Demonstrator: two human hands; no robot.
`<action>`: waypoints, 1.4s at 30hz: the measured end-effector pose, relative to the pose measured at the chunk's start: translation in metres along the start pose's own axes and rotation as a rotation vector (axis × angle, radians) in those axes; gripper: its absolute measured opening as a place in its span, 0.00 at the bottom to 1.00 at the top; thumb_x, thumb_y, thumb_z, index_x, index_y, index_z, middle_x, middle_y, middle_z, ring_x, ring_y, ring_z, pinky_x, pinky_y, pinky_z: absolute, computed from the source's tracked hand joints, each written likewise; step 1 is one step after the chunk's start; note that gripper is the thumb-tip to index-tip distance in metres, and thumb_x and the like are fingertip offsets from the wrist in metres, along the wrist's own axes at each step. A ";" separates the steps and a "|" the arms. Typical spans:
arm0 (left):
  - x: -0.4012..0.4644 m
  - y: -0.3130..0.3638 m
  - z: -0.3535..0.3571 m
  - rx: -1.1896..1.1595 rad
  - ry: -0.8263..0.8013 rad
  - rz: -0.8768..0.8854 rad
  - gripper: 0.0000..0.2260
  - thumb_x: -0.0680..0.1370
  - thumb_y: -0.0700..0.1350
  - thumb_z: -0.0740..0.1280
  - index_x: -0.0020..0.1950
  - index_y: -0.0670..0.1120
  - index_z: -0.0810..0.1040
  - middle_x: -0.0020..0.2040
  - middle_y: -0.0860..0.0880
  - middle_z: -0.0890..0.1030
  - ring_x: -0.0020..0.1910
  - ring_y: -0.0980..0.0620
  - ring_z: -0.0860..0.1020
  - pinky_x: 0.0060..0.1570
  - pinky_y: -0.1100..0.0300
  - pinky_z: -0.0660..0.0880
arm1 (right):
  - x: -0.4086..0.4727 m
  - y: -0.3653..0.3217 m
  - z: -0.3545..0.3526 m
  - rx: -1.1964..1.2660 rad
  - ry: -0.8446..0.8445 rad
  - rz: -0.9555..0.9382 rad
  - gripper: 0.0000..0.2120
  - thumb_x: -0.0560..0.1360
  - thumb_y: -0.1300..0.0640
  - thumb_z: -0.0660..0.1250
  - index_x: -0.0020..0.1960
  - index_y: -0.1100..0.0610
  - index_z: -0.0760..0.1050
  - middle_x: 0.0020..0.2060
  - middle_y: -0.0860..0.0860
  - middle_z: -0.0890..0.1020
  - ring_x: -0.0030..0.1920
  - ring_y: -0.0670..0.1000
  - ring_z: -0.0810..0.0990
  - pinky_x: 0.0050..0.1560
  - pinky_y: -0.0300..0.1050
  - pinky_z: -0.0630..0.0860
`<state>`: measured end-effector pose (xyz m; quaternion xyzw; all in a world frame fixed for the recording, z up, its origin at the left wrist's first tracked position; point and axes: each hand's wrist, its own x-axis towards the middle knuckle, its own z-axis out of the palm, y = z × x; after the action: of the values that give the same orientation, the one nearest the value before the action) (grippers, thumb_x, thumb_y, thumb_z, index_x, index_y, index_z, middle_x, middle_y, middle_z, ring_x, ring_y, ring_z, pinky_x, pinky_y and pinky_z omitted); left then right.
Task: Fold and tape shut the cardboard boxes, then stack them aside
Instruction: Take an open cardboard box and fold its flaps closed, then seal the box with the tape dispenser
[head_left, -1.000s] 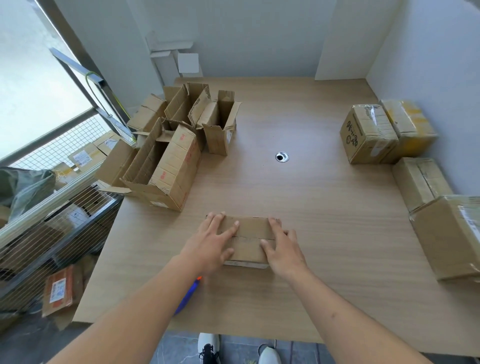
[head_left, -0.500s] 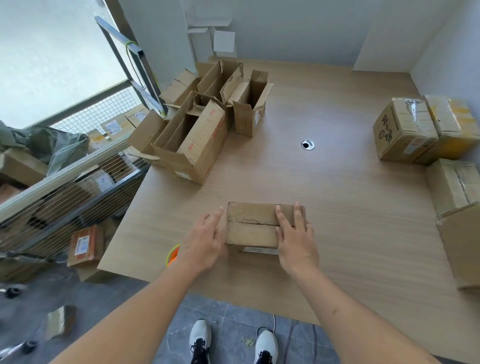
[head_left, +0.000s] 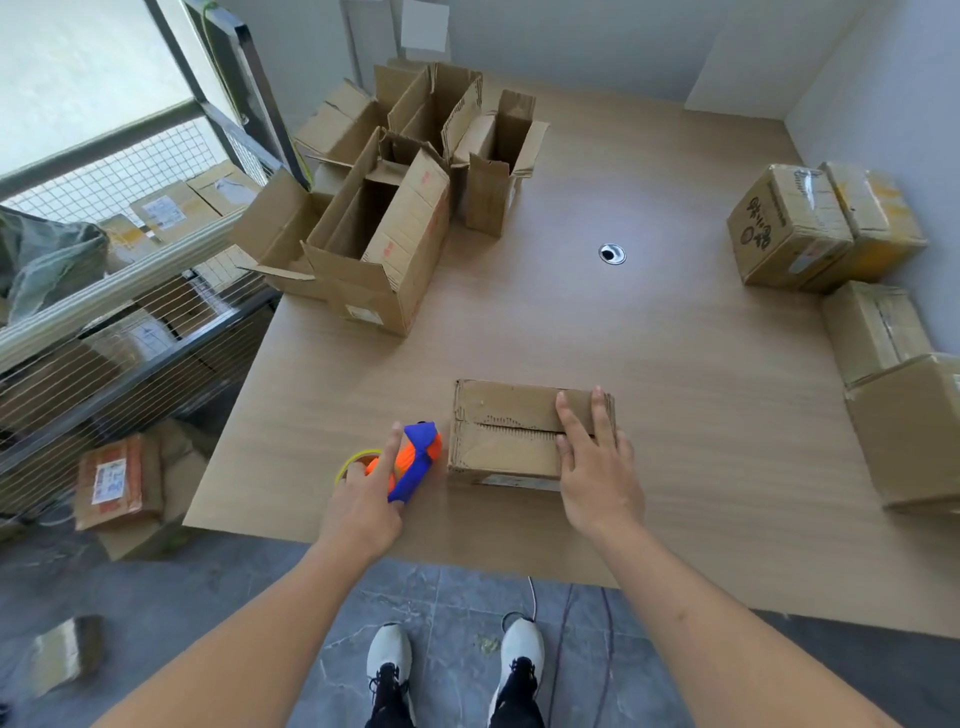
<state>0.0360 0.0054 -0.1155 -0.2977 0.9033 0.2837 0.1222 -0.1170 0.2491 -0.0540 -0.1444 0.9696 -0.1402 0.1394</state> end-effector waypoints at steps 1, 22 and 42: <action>-0.001 -0.004 -0.006 -0.079 0.046 0.002 0.50 0.76 0.43 0.70 0.77 0.72 0.35 0.57 0.43 0.72 0.56 0.40 0.75 0.57 0.47 0.74 | -0.004 -0.004 0.001 0.010 0.002 0.013 0.23 0.86 0.42 0.44 0.79 0.28 0.45 0.81 0.38 0.38 0.78 0.56 0.56 0.68 0.53 0.71; 0.016 0.061 -0.134 0.281 -0.131 0.834 0.50 0.67 0.31 0.61 0.81 0.69 0.50 0.69 0.54 0.70 0.67 0.46 0.69 0.68 0.51 0.70 | -0.023 -0.030 0.016 0.168 -0.032 -0.111 0.24 0.84 0.39 0.55 0.79 0.35 0.59 0.81 0.36 0.51 0.75 0.53 0.64 0.71 0.52 0.68; 0.005 0.086 -0.140 0.476 -0.224 0.716 0.52 0.71 0.36 0.66 0.79 0.72 0.40 0.68 0.57 0.68 0.71 0.53 0.66 0.79 0.38 0.43 | 0.004 -0.032 0.002 0.510 -0.004 -0.302 0.09 0.78 0.59 0.70 0.54 0.48 0.86 0.49 0.43 0.87 0.50 0.46 0.82 0.52 0.47 0.79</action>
<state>-0.0273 -0.0221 0.0336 0.1028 0.9708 0.1227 0.1786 -0.1119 0.2178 -0.0463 -0.2476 0.8704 -0.3980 0.1508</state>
